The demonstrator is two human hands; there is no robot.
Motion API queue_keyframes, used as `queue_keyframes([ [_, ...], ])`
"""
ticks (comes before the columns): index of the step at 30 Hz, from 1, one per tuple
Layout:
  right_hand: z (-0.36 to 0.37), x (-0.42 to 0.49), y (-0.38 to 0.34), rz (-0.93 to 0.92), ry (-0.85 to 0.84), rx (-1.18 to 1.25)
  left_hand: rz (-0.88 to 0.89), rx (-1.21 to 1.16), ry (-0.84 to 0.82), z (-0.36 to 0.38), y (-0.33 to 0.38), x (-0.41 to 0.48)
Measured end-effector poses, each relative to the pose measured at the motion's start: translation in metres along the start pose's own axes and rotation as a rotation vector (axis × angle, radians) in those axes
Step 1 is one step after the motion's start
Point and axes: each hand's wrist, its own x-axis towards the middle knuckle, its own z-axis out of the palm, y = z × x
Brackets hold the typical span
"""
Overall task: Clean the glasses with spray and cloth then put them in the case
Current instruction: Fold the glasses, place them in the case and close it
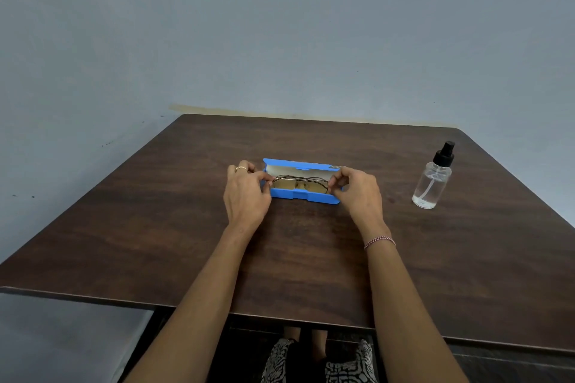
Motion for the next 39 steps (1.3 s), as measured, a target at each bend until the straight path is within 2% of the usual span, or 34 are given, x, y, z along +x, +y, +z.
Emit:
queue_keyframes([
  [8, 0.008, 0.002, 0.000, -0.132, -0.079, -0.201, 0.034, 0.018, -0.010, 0.001, 0.002, 0.000],
  [19, 0.011, 0.001, -0.001, -0.072, -0.001, -0.245, -0.013, -0.003, -0.020, 0.004, 0.001, 0.003],
  [24, 0.009, 0.001, 0.000, -0.086, -0.020, -0.224, -0.024, -0.046, -0.044, 0.006, -0.001, 0.006],
  [28, 0.004, 0.004, 0.002, -0.057, -0.005, -0.034, -0.090, -0.168, -0.003, 0.003, -0.001, 0.006],
  [32, -0.007, 0.003, 0.004, 0.014, 0.019, 0.142, -0.143, -0.286, 0.112, 0.000, -0.003, 0.006],
  [36, -0.013, 0.002, 0.009, 0.043, 0.105, 0.247, -0.020, -0.295, 0.245, -0.001, -0.002, 0.004],
  [39, -0.014, 0.001, 0.008, 0.056, 0.224, 0.353, 0.115, -0.265, 0.266, 0.003, 0.000, 0.001],
])
